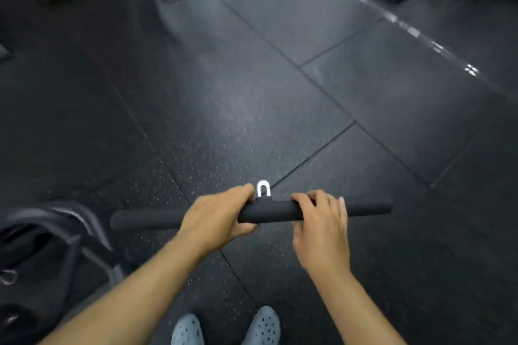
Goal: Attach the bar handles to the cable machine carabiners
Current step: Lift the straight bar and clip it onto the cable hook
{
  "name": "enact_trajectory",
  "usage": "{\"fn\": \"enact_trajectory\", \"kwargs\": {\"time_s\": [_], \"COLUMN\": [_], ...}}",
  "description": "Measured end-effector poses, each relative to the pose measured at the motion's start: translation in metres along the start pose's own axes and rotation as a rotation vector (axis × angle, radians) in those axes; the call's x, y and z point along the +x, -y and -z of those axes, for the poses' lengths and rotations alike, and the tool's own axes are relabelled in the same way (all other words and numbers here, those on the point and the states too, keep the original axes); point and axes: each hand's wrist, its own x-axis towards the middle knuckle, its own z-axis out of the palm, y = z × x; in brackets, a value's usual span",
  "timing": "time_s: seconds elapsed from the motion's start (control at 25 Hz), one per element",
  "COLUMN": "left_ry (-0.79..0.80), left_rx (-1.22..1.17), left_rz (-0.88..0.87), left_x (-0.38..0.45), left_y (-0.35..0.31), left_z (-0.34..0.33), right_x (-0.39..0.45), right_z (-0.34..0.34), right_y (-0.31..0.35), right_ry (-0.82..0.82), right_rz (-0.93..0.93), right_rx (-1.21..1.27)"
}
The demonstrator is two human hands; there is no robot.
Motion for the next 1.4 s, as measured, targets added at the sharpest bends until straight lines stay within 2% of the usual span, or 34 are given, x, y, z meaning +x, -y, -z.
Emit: {"fn": "enact_trajectory", "kwargs": {"time_s": [0.16, 0.32, 0.48, 0.72, 0.8, 0.88, 0.96, 1.04, 1.16, 1.2, 1.28, 1.4], "left_ry": [-0.249, -0.521, -0.691, -0.835, -0.895, -0.938, -0.983, -1.025, -1.069, -1.083, -1.104, -1.134], "left_rx": [0.041, 0.146, 0.209, 0.266, 0.294, 0.305, 0.305, 0.276, 0.243, 0.241, 0.236, 0.269], "left_rz": [-0.016, -0.087, -0.099, 0.108, 0.175, 0.260, 0.319, 0.377, 0.420, 0.422, 0.427, 0.404], "left_x": [-0.104, -0.225, -0.355, -0.524, -0.571, -0.620, -0.664, -0.704, -0.755, -0.771, -0.802, -0.845], "left_y": [-0.100, -0.150, -0.168, -0.169, -0.170, -0.172, -0.172, -0.167, -0.158, -0.155, -0.149, -0.146], "left_z": [0.149, 0.249, 0.290, 0.300, 0.297, 0.292, 0.288, 0.288, 0.297, 0.303, 0.321, 0.357], "right_x": [-0.073, -0.149, -0.242, -0.361, -0.392, -0.430, -0.467, -0.501, -0.544, -0.556, -0.575, -0.598], "right_z": [0.178, 0.296, 0.348, 0.362, 0.362, 0.362, 0.357, 0.354, 0.367, 0.373, 0.384, 0.404], "right_y": [0.047, 0.092, 0.142, 0.216, 0.238, 0.257, 0.276, 0.304, 0.360, 0.378, 0.413, 0.455], "right_ry": [-0.249, -0.453, -0.581, -0.704, -0.699, -0.590, -0.358, 0.006, 0.661, 0.786, 0.862, 0.799], "right_rz": [0.104, 0.269, 0.413, 0.580, 0.643, 0.702, 0.626, 0.481, 0.286, 0.272, 0.308, 0.433], "right_rx": [0.035, 0.048, 0.095, 0.155, 0.214, 0.368, 0.581, 0.869, 1.427, 1.549, 1.689, 1.804]}}
